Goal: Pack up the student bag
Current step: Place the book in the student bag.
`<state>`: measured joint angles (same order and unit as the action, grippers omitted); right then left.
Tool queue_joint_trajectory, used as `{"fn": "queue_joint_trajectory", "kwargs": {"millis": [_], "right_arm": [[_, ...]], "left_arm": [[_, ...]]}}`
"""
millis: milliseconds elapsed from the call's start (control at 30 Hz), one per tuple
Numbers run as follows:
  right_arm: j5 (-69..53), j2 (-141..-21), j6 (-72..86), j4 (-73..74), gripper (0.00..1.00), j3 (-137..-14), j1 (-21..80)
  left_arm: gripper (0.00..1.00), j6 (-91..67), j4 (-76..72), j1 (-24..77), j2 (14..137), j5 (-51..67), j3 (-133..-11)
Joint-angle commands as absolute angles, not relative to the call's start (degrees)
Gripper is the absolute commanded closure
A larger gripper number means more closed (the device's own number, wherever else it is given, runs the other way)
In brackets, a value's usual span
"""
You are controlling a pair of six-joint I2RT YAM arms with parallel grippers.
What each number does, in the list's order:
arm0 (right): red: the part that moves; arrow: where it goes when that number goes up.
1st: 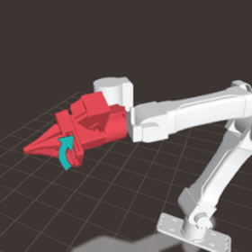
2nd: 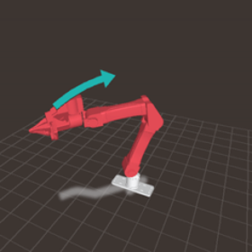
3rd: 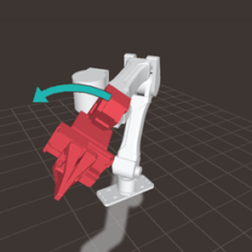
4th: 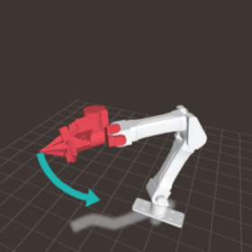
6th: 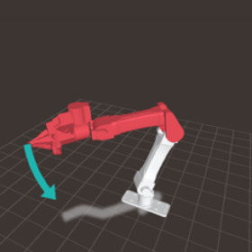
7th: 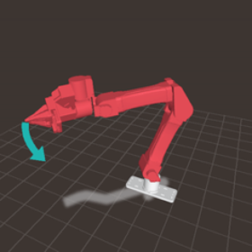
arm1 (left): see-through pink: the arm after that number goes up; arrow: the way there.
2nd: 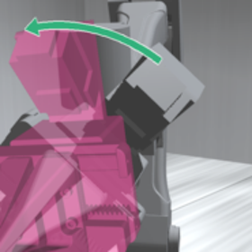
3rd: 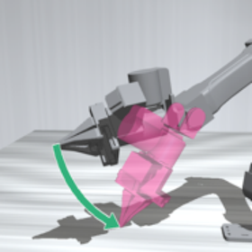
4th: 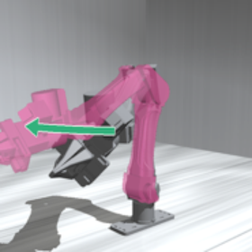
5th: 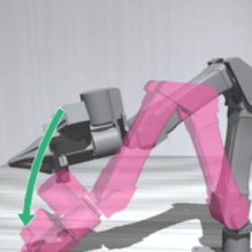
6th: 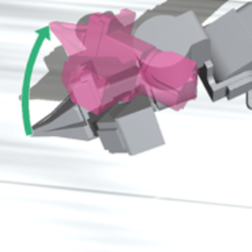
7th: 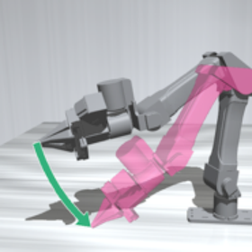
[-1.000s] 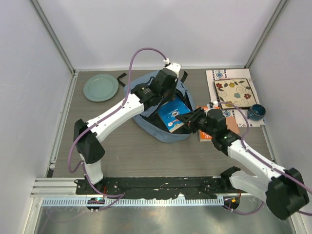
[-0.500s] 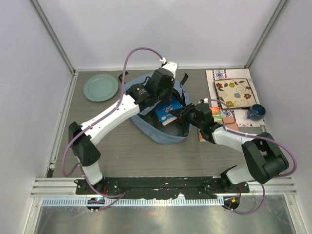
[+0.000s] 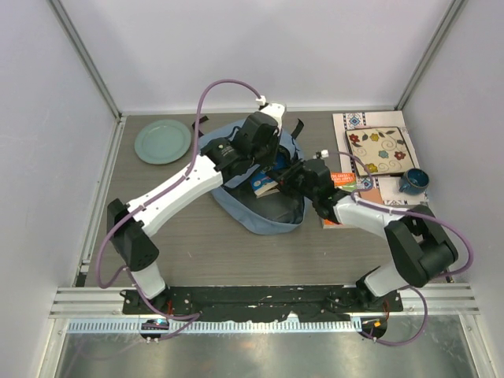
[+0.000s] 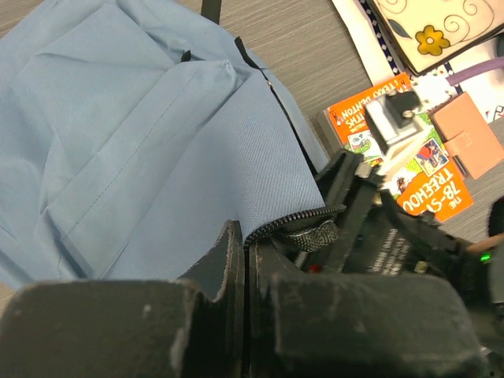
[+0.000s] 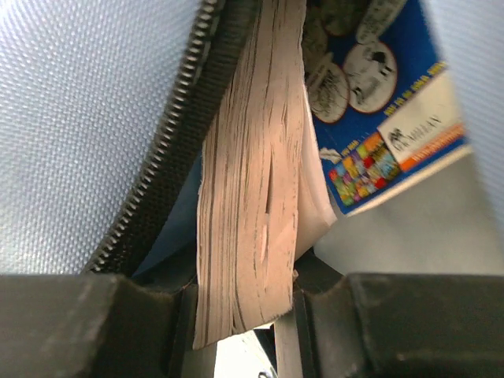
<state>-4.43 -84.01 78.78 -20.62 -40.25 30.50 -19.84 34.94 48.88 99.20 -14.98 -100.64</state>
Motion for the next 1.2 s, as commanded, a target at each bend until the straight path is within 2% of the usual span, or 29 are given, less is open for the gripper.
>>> {"fn": "queue_joint_trajectory", "kwargs": {"millis": [0,33,100,167,200,233,300,400,700,900,1167], "right_arm": [[3.8,-86.7,74.3,-22.7,0.85,-47.5,33.0],[4.5,-89.0,74.0,-21.6,0.79,-47.9,33.3],[4.9,-91.4,73.2,-20.1,0.74,-48.8,33.3],[4.8,-93.6,72.2,-17.7,0.62,-48.9,33.3],[4.8,-93.8,71.1,-16.2,0.51,-48.5,33.2],[5.0,-93.6,70.5,-14.3,0.46,-48.1,33.2],[6.1,-92.8,69.3,-13.3,0.37,-45.9,33.1],[7.9,-89.6,68.3,-11.6,0.29,-43.5,33.0],[7.2,-88.8,70.1,-9.5,0.22,-41.1,32.9],[4.5,-95.4,73.1,-23.0,0.22,-42.0,32.9],[4.8,-98.2,72.3,-41.7,0.24,-43.9,32.9]], "left_arm": [[1.00,-21.5,28.9,49.1,94.4,-14.1,-100.9],[1.00,-21.8,28.8,49.1,94.3,-14.0,-100.6],[1.00,-21.9,28.7,49.1,94.3,-13.9,-100.4],[1.00,-21.8,29.0,49.1,94.4,-14.3,-100.1],[1.00,-21.7,29.1,49.2,94.3,-14.4,-99.8],[1.00,-21.5,29.2,49.1,94.1,-14.6,-99.5],[1.00,-21.5,29.1,49.1,93.8,-15.2,-98.4],[1.00,-21.5,28.7,49.1,93.3,-15.6,-97.4],[1.00,-21.6,28.7,49.1,93.1,-15.6,-96.2],[1.00,-22.1,28.1,49.1,92.5,-13.4,-95.6],[1.00,-23.2,26.7,49.1,91.7,-10.2,-93.6]]}}
